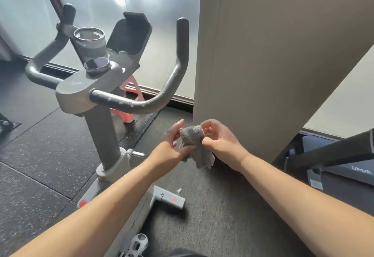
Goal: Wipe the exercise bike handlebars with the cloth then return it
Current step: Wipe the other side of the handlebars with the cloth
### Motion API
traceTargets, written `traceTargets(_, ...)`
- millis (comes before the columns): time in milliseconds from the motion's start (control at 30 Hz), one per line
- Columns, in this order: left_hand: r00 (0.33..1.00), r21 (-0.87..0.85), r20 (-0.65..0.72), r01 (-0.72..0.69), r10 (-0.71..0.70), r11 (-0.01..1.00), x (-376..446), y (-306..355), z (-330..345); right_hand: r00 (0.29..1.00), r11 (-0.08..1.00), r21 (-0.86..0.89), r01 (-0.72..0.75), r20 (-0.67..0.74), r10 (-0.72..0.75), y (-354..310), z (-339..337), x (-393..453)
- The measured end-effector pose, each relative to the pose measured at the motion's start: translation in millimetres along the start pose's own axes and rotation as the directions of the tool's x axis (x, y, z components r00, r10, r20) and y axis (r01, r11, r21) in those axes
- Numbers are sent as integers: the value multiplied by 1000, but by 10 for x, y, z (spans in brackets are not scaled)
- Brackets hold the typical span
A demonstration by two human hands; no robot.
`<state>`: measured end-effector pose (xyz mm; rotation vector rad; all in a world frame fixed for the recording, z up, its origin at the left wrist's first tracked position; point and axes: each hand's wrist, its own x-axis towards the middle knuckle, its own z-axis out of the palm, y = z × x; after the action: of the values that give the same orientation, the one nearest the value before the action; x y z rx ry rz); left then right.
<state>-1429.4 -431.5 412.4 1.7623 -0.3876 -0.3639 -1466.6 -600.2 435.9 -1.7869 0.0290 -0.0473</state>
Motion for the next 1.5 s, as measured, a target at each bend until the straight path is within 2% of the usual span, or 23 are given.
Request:
traceTargets(67, 998, -14, -59, 4, -5, 1000, 86, 62, 101, 999, 998, 50, 40, -8, -39, 18, -84, 41)
traceTargets(133, 983, 17, -176, -46, 49, 999, 153, 174, 194, 997, 993, 90, 74, -12, -73, 3, -186, 93)
traceTargets(267, 908, -53, -389, -191, 156, 980, 186, 443, 325, 990, 985, 98, 138, -21, -137, -96, -418, 212)
traceTargets(367, 856, -111, -482, -272, 187, 956, 192, 636, 414, 983, 975, 126, 181, -65, -174, -218, -463, 302)
traceTargets(467, 844, -62, -464, -336, 271, 940, 236, 768, 454, 974, 952, 222, 210, -129, -185, -341, -442, 398)
traceTargets(667, 728, 345, -477, -361, 493, 867, 420, 1036, 176, 964, 906, 328, 267, -92, -250, -617, -434, 650)
traceTargets(767, 702, 371, -493, -365, 515, 854, 547, 1152, -106, 956, 906, 308, 290, -131, -261, -706, -376, 839)
traceTargets(933, 771, 155, -500, -370, 396, 916, 812, 1323, -707, 942, 963, 73, 260, -240, -236, -695, -287, 1261)
traceTargets(1033, 808, 63, -465, -377, 361, 924, 1029, 1345, -1039, 935, 969, -2, 246, -264, -237, -702, -252, 1458)
traceTargets(1200, 831, 223, -398, -324, 390, 919, 1382, 1280, -1221, 921, 965, -46, 259, -288, -261, -700, -222, 1650)
traceTargets(1267, 800, 347, -397, -322, 450, 881, 1537, 1316, -1222, 917, 962, -59, 267, -292, -272, -714, -249, 1721)
traceTargets(1400, 669, 573, -397, -354, 628, 739, 1853, 1526, -1145, 905, 955, -66, 288, -309, -294, -814, -318, 1903)
traceTargets(1500, 663, 639, -242, -441, 709, 631, 1974, 1589, -1052, 905, 951, -64, 302, -294, -307, -900, -354, 2019)
